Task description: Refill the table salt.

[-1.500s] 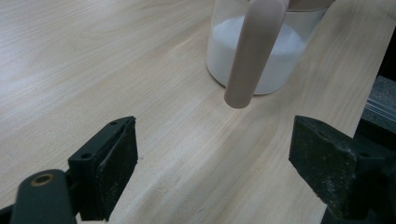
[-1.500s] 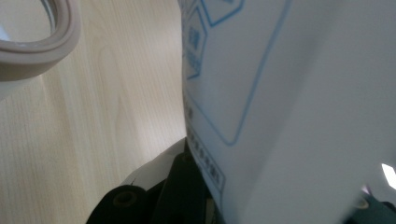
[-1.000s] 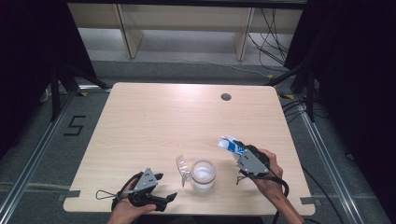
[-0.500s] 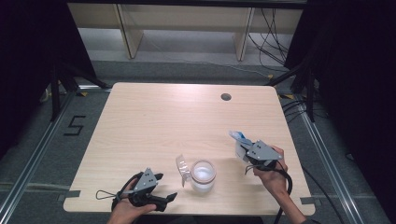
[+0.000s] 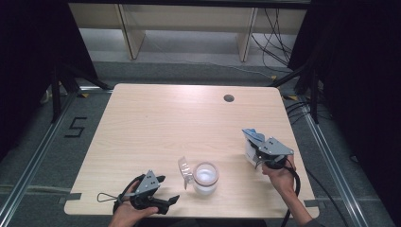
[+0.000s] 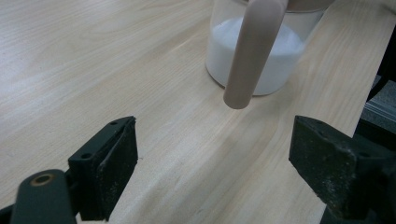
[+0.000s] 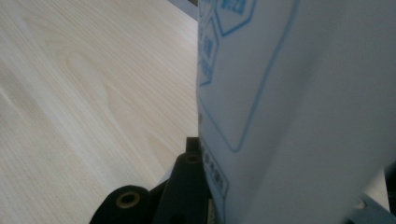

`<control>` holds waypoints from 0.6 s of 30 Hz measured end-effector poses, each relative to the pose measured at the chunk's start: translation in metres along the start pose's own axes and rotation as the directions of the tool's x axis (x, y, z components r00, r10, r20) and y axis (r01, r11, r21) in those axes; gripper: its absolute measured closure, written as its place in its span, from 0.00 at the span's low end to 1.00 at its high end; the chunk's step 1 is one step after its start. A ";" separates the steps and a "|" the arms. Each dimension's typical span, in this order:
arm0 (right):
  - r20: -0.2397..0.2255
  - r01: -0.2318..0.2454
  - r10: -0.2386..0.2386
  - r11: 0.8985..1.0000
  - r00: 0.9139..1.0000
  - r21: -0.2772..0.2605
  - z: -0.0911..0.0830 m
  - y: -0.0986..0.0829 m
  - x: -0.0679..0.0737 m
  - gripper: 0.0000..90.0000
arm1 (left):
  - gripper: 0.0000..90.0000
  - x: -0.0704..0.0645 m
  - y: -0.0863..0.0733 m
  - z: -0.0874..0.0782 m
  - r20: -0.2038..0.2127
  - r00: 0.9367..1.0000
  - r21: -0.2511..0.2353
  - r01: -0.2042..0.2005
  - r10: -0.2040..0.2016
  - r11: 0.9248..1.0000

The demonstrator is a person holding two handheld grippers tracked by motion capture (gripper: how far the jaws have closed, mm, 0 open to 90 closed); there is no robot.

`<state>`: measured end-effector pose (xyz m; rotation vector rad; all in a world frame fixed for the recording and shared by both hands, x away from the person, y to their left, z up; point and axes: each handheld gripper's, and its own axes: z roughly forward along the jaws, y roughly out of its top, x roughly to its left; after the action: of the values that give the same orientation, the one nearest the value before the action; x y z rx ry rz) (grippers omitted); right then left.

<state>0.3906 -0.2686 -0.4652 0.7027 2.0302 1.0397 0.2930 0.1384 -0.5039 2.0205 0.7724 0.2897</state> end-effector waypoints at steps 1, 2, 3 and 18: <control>0.001 -0.014 0.014 1.000 1.000 0.003 0.002 -0.002 -0.002 0.99 | 0.17 0.001 0.000 0.000 0.003 1.000 -0.001 -0.014 0.014 1.000; 0.001 -0.013 0.013 1.000 1.000 0.004 0.002 -0.003 -0.003 0.99 | 0.17 0.001 0.000 0.000 0.003 1.000 -0.001 -0.014 0.014 1.000; 0.001 -0.013 0.013 1.000 1.000 0.004 0.002 -0.003 -0.003 0.99 | 0.17 0.001 0.000 0.000 0.003 1.000 -0.002 -0.012 0.012 1.000; -0.008 -0.029 0.029 0.999 1.000 0.028 0.009 -0.012 -0.004 0.99 | 0.17 0.001 0.000 0.001 0.006 1.000 -0.002 -0.011 0.011 1.000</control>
<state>0.3982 -0.2737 -0.4774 0.7454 2.0505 1.0341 0.2940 0.1382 -0.5043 2.0239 0.7571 0.2909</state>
